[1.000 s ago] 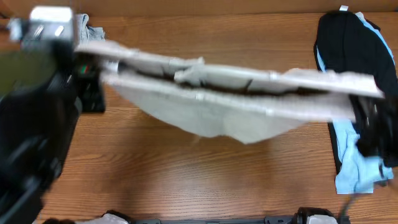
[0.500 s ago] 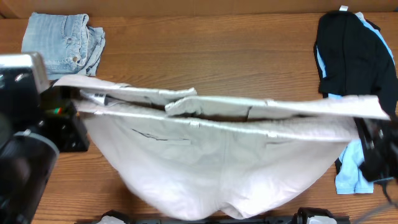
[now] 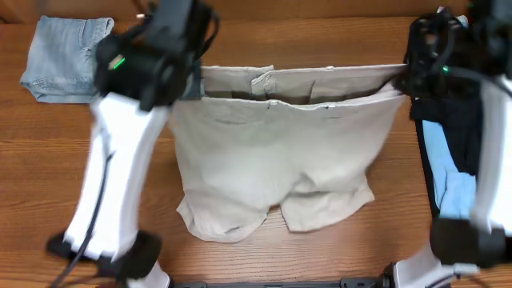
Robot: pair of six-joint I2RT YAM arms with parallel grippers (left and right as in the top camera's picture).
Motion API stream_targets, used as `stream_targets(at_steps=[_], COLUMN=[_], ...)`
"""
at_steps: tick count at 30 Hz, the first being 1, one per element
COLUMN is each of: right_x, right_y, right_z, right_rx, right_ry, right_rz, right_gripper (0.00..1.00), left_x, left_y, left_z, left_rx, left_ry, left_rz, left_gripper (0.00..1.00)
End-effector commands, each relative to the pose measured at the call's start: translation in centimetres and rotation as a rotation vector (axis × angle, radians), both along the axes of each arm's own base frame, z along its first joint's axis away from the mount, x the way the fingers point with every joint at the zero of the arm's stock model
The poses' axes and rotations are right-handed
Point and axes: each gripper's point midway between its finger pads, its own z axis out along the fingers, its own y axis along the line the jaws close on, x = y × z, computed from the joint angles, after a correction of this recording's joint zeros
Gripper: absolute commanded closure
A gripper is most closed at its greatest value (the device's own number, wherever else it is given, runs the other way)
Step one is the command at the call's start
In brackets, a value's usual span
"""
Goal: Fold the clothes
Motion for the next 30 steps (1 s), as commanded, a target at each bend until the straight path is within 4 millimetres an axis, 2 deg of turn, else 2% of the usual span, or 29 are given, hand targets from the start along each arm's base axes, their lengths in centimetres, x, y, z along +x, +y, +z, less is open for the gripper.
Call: stream_targets(at_steps=[1, 5, 8, 10, 11, 12, 13, 14, 15, 16, 17, 18, 20, 24, 27, 30], right_x=[2.4, 6.6, 9.0, 11.2, 13.2, 14.7, 15.8, 16.9, 17.6, 18.2, 18.7, 19.0, 19.1, 17.6, 15.5, 13.1], right_y=[-1.2, -0.6, 0.4, 1.5, 2.2, 2.9, 3.4, 4.0, 4.5, 4.9, 5.3, 5.5, 5.7, 5.7, 5.8, 6.0], right_z=[-2.7, -6.1, -7.6, -8.1, -8.2, -8.0, -7.7, -7.1, -6.6, -6.1, -5.4, -5.0, -4.2, -3.7, -3.6, -4.1], right_rx=[-0.048, -0.051, -0.037, -0.016, -0.021, -0.025, -0.027, -0.029, -0.028, -0.026, -0.023, -0.017, 0.0, 0.036, 0.062, 0.075], right_ry=[0.023, 0.009, -0.022, -0.08, -0.146, -0.207, -0.252, -0.305, -0.343, -0.377, -0.409, -0.423, -0.431, -0.368, -0.3, -0.209], right_rz=[0.034, 0.06, 0.082, 0.107, 0.123, 0.135, 0.146, 0.156, 0.161, 0.164, 0.164, 0.156, 0.132, 0.078, 0.074, 0.081], right_gripper=[0.96, 0.96, 0.96, 0.96, 0.87, 0.72, 0.64, 0.55, 0.38, 0.11, 0.0, 0.0, 0.0, 0.0, 0.0, 0.0], left_x=[3.8, 9.1, 12.6, 15.3, 17.5, 19.0, 20.3, 21.6, 22.4, 23.3, 23.8, 24.1, 24.3, 22.6, 20.6, 18.7], left_y=[1.2, 0.5, 0.4, 0.3, 0.4, 0.4, 0.4, 0.3, 0.3, 0.2, 0.1, 0.0, -0.1, 0.4, 1.0, 0.3], left_z=[-3.5, -8.0, -10.3, -11.1, -11.2, -10.9, -10.4, -9.8, -8.9, -7.9, -6.7, -6.0, -4.1, -1.8, -1.2, -2.0], left_rx=[0.081, 0.102, 0.09, 0.077, 0.063, 0.054, 0.049, 0.046, 0.039, 0.022, 0.006, 0.0, 0.002, 0.04, 0.05, 0.029], left_ry=[0.037, 0.043, -0.001, -0.064, -0.135, -0.188, -0.239, -0.294, -0.341, -0.399, -0.451, -0.478, -0.518, -0.488, -0.421, -0.315], left_rz=[0.073, 0.062, 0.075, 0.083, 0.089, 0.087, 0.081, 0.071, 0.069, 0.074, 0.076, 0.078, 0.062, 0.029, 0.02, -0.047], left_gripper=[0.96, 0.96, 0.96, 0.95, 0.82, 0.8, 0.69, 0.51, 0.35, 0.22, 0.05, 0.0, 0.0, 0.0, 0.0, 0.0])
